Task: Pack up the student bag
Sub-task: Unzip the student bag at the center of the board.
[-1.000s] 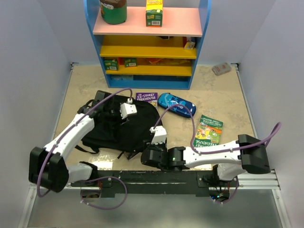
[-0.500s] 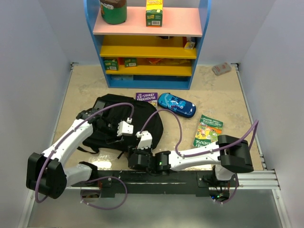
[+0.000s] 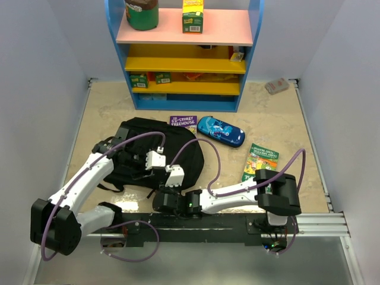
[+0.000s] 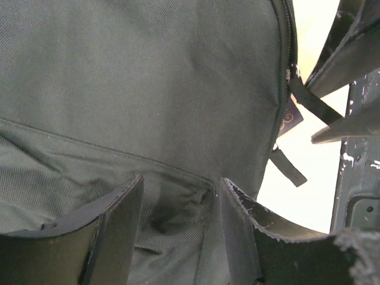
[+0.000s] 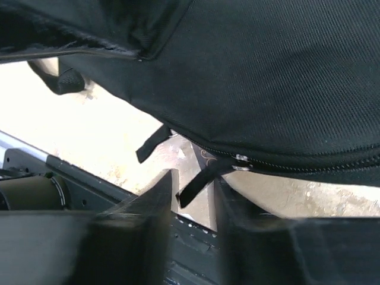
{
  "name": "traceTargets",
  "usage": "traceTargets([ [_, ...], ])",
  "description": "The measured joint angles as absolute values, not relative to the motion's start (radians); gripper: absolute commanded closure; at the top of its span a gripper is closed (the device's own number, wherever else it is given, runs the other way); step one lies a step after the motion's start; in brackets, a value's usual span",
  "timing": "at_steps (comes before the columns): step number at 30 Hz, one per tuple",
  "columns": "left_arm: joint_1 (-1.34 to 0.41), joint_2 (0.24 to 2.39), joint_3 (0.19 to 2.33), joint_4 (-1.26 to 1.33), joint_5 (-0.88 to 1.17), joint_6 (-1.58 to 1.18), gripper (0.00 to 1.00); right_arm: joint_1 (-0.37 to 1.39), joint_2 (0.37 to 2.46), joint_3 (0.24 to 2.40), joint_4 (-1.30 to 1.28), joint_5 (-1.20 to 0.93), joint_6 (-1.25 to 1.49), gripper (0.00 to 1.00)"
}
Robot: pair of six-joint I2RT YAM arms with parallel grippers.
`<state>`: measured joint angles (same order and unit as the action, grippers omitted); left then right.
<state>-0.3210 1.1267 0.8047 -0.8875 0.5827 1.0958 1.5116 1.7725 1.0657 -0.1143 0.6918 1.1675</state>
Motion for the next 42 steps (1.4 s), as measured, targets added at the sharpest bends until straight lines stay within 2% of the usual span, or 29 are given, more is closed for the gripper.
traceTargets([
  [2,-0.321,1.111,0.799,-0.894,0.582,1.103,0.39,1.512,1.776,1.066,-0.115,0.698,1.178,0.87],
  [6,-0.322,1.078,0.773,-0.913,0.596,1.132,0.36,1.512,1.777,1.066,-0.116,0.718,1.199,1.00],
  [10,-0.333,1.074,0.745,-0.918,0.607,1.148,0.31,1.511,1.776,1.065,-0.120,0.725,1.216,1.00],
  [20,-0.461,1.122,0.714,-0.880,0.653,1.143,0.31,1.538,1.722,1.026,-0.155,0.758,1.229,1.00],
  [23,-0.483,1.137,0.710,-0.850,0.663,1.134,0.37,1.542,1.704,1.006,-0.157,0.763,1.229,1.00],
  [26,-0.498,1.159,0.691,-0.816,0.664,1.125,0.49,1.542,1.687,0.986,-0.155,0.763,1.221,1.00],
  [27,-0.501,1.167,0.681,-0.805,0.657,1.118,0.59,1.543,1.681,0.981,-0.149,0.762,1.210,1.00],
  [30,-0.508,1.183,0.661,-0.766,0.670,1.103,0.69,1.550,1.663,0.966,-0.144,0.740,1.190,1.00],
  [33,-0.512,1.187,0.650,-0.749,0.667,1.092,0.76,1.551,1.649,0.949,-0.143,0.741,1.185,1.00],
  [42,-0.514,1.168,0.643,-0.740,0.646,1.082,0.87,1.544,1.518,0.874,-0.150,0.764,1.198,1.00],
])
